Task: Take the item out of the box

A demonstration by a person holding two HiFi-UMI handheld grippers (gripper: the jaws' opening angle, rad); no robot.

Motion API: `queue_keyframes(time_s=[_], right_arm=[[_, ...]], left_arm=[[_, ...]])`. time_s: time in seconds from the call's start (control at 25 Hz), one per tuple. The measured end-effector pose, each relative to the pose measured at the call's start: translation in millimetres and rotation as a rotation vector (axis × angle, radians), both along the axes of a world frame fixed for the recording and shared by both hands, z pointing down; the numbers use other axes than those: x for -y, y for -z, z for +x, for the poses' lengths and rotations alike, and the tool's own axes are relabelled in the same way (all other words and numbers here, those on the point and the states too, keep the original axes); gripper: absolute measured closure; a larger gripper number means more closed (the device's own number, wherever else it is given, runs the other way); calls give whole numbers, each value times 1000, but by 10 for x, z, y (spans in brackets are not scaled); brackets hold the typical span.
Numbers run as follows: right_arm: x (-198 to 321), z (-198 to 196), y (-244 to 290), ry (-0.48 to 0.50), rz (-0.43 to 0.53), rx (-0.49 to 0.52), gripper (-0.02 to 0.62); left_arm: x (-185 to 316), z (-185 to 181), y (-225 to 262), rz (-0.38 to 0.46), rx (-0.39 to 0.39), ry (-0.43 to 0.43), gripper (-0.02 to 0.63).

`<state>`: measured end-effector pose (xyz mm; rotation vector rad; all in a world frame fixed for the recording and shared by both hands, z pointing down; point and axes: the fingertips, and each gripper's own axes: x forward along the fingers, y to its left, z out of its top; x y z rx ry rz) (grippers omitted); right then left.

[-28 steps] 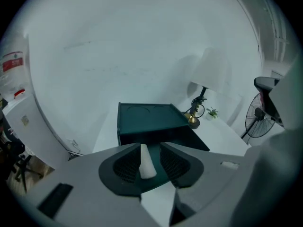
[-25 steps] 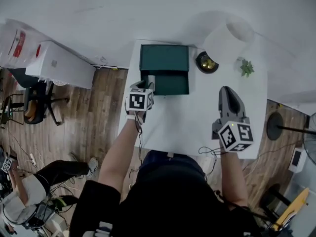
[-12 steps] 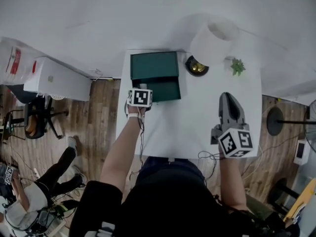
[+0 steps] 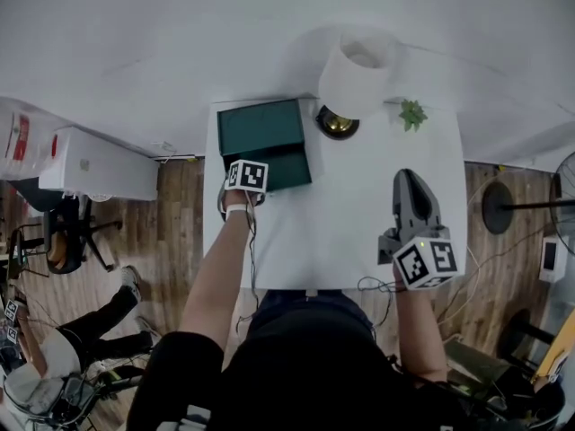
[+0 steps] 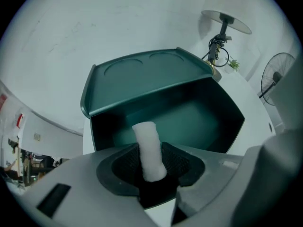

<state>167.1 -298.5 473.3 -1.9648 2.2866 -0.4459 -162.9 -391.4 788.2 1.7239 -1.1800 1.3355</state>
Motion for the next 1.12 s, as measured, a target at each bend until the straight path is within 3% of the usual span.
queue_keyframes(time_s=[0.32,0.48,0.6,0.64,0.76,0.8,1.0,1.12], right_arm=[[-64,32,24,14,-7,-10,563],[-87,-6,34,37,-10,-14,568],[-105,-13,50,52,-9,-13,571],[-111,-16,56,56,-9,-13,571],[-124,-50,83,72,-10,-17,574],[-129,-67,94,78,-9,-18,575],[-146,-198,162,117,6,-15,577],[-175,-288,184,142,10,-13,577]], left_arm=[[-62,28,0,-7,22,-68,480],[-107,181,-15,8,-112,-69,480],[-295,183,71,-38,-178,-14,480],[-297,176,144,-18,-188,-8,482],[125,159,546,276,-192,-64,480],[177,160,648,329,-196,-69,480],[38,221,966,384,-239,-63,480],[-129,210,1062,377,-269,-34,480]])
